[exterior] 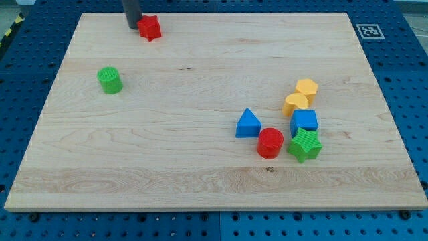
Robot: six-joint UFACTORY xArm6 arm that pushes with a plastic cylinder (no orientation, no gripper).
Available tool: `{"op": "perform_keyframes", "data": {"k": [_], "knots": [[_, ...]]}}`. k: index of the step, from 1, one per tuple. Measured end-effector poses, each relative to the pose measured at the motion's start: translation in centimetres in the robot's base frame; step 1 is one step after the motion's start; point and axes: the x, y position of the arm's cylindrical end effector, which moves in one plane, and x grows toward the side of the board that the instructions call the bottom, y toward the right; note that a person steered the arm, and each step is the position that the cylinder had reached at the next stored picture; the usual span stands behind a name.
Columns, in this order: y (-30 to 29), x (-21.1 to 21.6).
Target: Push the red star above to the blue triangle
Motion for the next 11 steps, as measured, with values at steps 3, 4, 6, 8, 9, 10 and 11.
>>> {"op": "perform_keyframes", "data": {"k": [3, 4, 6, 8, 9, 10, 11], "knots": [[3.5, 2.0], [3.6, 2.0], [4.4, 3.0], [7.5, 3.5], [9.9, 3.6], [10.2, 4.7], [10.1, 6.0]]}}
